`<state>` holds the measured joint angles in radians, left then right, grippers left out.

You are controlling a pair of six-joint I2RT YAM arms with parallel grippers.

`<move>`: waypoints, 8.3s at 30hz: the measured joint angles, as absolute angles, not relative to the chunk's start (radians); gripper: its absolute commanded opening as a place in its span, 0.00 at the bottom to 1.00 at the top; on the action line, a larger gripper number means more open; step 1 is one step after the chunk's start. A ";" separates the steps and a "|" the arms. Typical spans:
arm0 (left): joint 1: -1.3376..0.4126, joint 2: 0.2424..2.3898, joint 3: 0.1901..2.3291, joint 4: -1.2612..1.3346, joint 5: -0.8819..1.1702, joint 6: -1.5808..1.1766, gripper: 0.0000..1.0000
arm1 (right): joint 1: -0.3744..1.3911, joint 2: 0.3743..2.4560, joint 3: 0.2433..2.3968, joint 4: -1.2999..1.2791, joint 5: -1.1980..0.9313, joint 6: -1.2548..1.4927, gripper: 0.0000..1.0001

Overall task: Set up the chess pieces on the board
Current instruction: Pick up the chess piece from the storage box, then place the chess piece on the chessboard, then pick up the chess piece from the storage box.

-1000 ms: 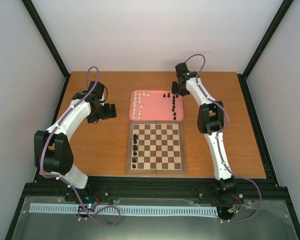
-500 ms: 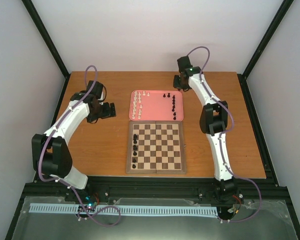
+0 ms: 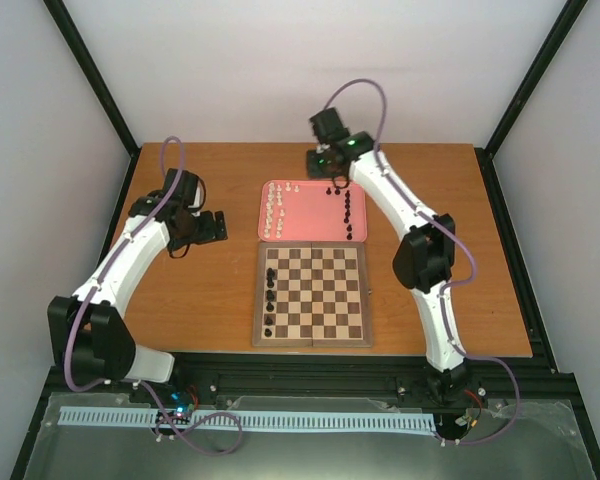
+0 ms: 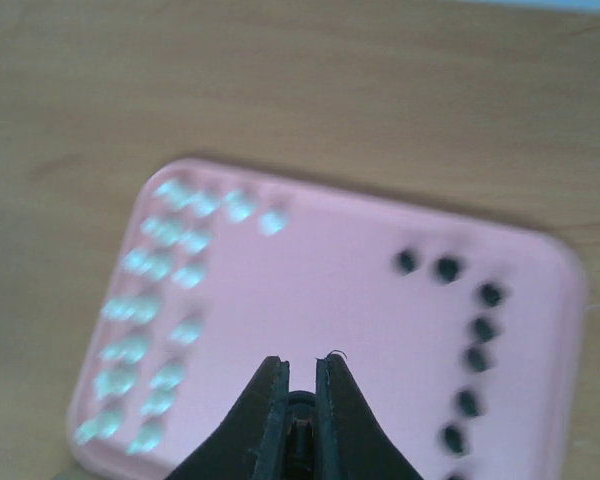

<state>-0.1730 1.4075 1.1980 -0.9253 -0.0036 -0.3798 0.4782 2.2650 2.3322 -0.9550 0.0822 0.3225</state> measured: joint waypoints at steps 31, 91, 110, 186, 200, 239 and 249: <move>-0.173 1.265 1.096 -0.934 -0.004 -0.371 1.00 | 0.926 2.215 2.002 -0.992 0.048 0.459 0.06; -0.173 1.280 1.092 -0.915 -0.004 -0.370 1.00 | 0.920 2.327 2.059 -1.007 0.059 0.432 0.10; -0.173 1.281 1.092 -0.915 -0.004 -0.370 1.00 | 0.920 2.328 2.057 -1.006 0.036 0.430 0.14; -0.173 1.461 1.161 -0.911 -0.003 -0.374 1.00 | 0.386 2.626 2.495 -0.887 0.094 0.377 0.34; -0.173 1.462 1.168 -0.909 -0.003 -0.379 1.00 | 0.379 2.638 2.500 -0.891 0.068 0.390 0.33; -0.173 1.486 1.183 -0.905 -0.003 -0.381 1.00 | 0.362 2.703 2.534 -0.892 0.028 0.390 0.25; -0.173 1.495 1.185 -0.904 -0.003 -0.381 1.00 | 0.362 2.703 2.535 -0.893 0.017 0.395 0.13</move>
<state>-0.1730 1.4952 1.1854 -0.9043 -0.0032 -0.3805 0.3622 2.7029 2.5347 -0.8932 0.0166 0.3946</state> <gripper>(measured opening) 0.998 0.154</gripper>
